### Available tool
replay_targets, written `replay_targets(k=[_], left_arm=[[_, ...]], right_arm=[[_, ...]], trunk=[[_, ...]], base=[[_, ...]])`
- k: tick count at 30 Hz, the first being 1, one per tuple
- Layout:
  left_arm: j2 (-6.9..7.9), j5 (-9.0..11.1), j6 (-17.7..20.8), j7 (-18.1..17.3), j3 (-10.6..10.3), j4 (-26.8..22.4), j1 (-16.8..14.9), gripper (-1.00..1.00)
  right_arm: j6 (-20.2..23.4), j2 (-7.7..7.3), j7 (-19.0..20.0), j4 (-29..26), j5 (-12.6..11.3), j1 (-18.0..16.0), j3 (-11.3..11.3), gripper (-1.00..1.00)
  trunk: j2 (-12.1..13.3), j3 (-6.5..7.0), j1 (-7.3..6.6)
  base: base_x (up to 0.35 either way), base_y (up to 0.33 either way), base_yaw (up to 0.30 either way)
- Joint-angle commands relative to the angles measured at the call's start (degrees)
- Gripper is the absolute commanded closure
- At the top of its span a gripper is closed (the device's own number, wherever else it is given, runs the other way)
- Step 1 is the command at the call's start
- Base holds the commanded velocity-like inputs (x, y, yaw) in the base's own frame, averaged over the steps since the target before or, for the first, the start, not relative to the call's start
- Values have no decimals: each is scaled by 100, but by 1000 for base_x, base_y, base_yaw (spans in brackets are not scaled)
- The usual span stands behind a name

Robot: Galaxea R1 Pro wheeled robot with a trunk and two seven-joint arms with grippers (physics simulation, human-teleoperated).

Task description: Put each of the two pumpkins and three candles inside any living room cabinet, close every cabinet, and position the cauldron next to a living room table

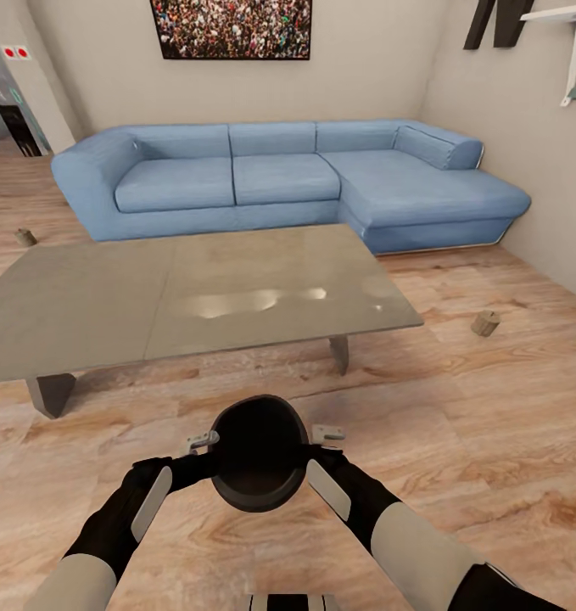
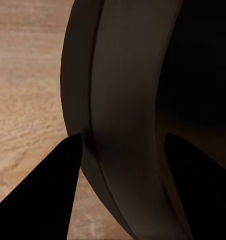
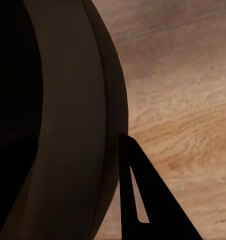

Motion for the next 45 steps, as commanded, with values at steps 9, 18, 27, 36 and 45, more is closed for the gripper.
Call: replay_targets(k=[9,18,27,36,45], left_arm=[[55,45,24,-12,-24,-3,-2,100],[55,45,24,-11,-17,-7,-2,100],[55,45,24,-20,-20,-25,-1,100],[54,45,28,-20,-20,-26,-1,100],[51,45,31,-18,-20,-26,-1,100]], right_arm=[[-20,-7,65,-21,-96,-10,84,100],[-20,-7,70,-21,-101,-10,84,100],[-20,-7,72,-21,-101,-10,84,100],[-20,-6,71,-21,-101,-10,84,100],[-20,-7,72,-21,-101,-10,84,100]], trunk=[[-2,-4,0],[-2,-4,0],[-163,-76,88],[-524,-238,286],[-764,-345,418]], base=[[63,0,0],[6,0,0],[0,0,0],[0,0,0],[0,0,0]])
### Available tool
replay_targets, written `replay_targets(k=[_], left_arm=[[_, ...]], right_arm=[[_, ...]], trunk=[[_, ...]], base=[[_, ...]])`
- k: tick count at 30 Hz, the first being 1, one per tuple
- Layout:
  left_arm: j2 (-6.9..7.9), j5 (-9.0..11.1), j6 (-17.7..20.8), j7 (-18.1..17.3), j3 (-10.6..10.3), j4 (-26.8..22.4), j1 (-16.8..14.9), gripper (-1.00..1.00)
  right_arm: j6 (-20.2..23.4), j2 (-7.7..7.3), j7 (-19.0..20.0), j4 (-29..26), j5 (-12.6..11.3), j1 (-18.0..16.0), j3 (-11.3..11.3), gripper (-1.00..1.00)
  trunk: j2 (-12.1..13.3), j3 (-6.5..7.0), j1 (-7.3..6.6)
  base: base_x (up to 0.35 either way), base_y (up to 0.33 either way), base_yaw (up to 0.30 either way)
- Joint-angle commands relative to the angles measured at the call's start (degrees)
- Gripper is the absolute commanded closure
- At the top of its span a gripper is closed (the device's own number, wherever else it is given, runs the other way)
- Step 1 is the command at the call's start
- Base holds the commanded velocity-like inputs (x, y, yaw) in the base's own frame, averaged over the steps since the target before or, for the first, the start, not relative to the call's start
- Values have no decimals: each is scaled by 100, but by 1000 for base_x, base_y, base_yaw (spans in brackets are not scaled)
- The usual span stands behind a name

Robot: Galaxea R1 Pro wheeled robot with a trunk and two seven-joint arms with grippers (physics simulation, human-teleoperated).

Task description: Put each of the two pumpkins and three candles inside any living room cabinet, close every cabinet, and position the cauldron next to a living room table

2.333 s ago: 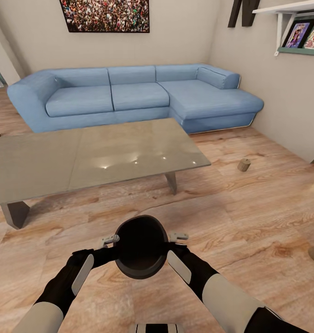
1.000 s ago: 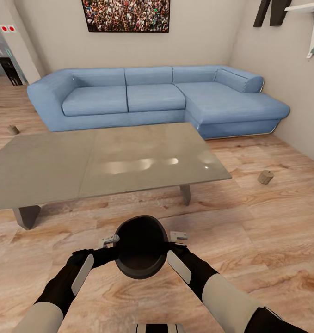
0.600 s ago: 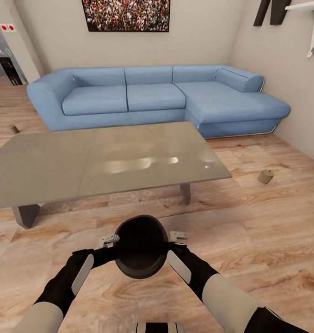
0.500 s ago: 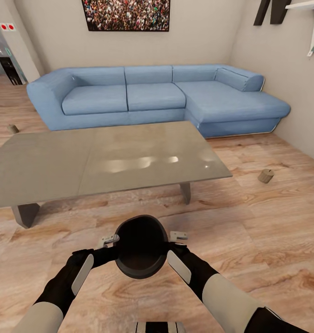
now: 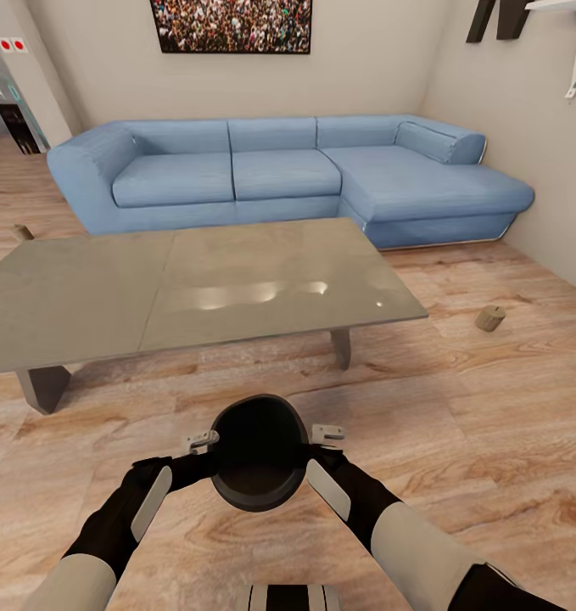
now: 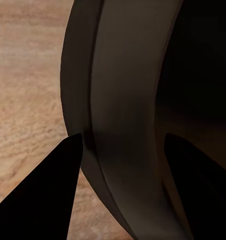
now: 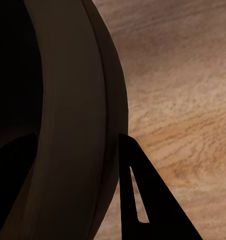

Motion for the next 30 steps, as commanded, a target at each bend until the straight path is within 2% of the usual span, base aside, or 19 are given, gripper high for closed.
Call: replay_targets(k=[1,7,24,30], left_arm=[[54,69,27,-9,-29,-3,-2,100],[56,69,27,-6,-26,4,-2,100],[56,71,28,0,-25,3,-2,100],[56,69,28,3,-25,5,-2,100]], right_arm=[[-19,-9,52,-17,-131,-10,101,100],[-19,-9,52,-17,-131,-10,101,100],[-19,-4,52,-23,-131,-10,101,100],[-19,-5,51,-26,-131,-10,101,100]], trunk=[[-2,-4,-2],[-2,-4,-2],[-2,-4,-2],[-2,-4,-2]], base=[[0,0,0],[56,0,0],[258,0,0],[163,0,0]])
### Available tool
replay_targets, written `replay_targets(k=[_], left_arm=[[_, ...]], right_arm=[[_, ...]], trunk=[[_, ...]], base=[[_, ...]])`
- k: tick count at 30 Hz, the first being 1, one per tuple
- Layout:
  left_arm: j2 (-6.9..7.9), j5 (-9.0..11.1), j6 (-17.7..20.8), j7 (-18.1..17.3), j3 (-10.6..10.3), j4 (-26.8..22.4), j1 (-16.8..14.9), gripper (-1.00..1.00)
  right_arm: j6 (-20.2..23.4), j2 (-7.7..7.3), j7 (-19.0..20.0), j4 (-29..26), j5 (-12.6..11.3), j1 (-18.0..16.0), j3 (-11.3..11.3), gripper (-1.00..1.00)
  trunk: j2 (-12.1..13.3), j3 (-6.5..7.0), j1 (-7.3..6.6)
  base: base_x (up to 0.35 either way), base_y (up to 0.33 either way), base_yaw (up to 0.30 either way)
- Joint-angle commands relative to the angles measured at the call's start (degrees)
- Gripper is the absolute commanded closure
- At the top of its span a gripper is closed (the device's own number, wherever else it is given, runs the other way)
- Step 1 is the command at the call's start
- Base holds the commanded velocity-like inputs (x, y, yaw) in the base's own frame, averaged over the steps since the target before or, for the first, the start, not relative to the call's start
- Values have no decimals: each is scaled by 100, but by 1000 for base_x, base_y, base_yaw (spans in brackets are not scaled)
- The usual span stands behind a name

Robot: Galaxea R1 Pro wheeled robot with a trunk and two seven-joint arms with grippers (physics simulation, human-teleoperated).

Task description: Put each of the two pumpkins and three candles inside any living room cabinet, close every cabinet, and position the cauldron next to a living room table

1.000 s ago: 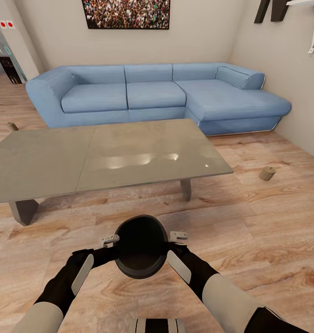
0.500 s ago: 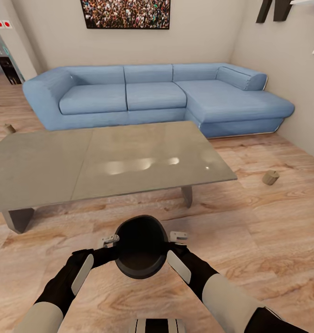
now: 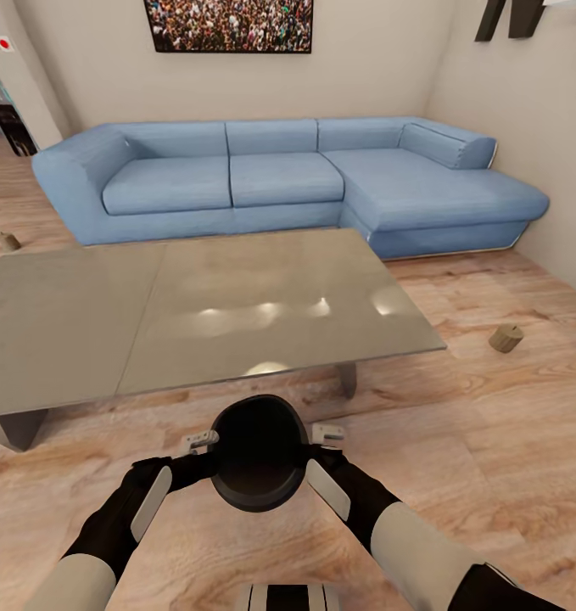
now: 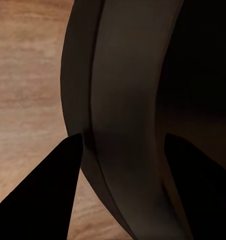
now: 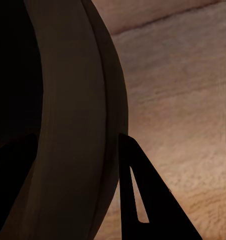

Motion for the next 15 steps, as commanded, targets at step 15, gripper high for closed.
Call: replay_targets(k=[15], left_arm=[[47,24,23,-12,-14,-5,-3,100]], right_arm=[[-20,-8,89,-20,-91,-9,80,100]], trunk=[[-2,-4,0]], base=[[93,0,0]])
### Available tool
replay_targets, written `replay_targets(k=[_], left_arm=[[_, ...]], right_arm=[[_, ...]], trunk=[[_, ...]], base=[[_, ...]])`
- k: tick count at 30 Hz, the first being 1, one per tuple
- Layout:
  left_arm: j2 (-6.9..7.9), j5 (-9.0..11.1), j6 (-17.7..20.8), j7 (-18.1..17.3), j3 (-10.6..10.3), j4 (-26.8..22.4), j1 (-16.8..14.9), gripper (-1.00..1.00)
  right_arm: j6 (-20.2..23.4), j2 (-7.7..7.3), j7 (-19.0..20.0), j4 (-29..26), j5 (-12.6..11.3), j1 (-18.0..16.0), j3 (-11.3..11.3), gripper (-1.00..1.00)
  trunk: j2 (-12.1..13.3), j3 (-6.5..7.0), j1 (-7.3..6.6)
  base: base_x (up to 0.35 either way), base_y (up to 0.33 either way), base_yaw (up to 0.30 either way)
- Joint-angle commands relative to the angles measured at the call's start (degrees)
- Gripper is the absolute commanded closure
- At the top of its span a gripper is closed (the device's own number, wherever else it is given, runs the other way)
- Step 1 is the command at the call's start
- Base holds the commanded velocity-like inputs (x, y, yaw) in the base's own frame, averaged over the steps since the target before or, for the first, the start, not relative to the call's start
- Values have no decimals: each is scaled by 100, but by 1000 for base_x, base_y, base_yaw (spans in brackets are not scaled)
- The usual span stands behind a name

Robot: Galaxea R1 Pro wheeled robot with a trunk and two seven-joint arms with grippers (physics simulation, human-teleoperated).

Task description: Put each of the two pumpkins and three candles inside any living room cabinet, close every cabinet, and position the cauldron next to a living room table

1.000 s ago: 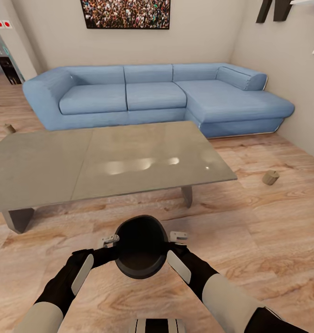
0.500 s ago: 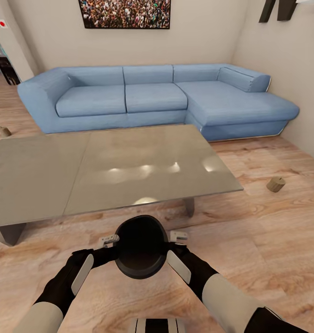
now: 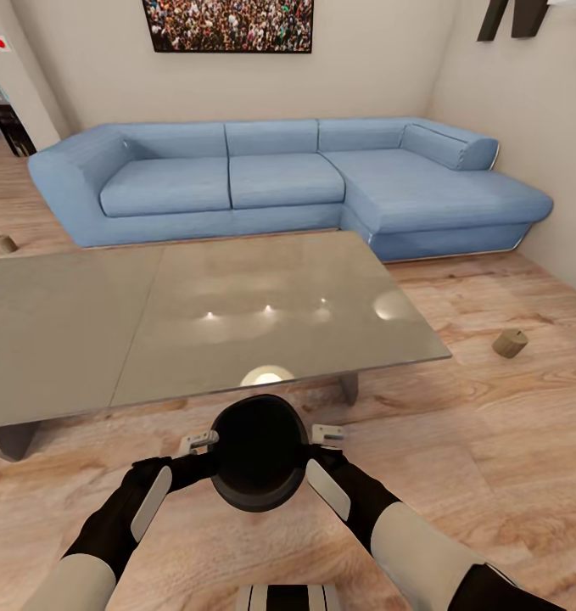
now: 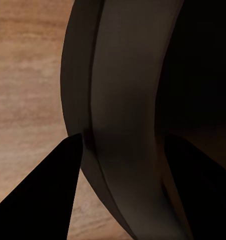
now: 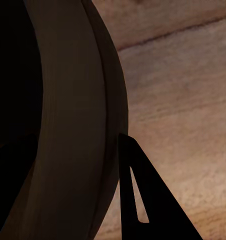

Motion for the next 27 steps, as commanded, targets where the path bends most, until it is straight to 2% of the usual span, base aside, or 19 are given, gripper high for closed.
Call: replay_targets(k=[1,27], left_arm=[[46,23,23,-12,-14,-4,-2,100],[46,23,23,-12,-14,-7,-2,100]], right_arm=[[-20,-8,86,-20,-97,-9,82,100],[-20,-12,86,-20,-97,-9,82,100]], trunk=[[-2,-4,-2],[-2,-4,-2]], base=[[45,0,0],[24,0,0]])
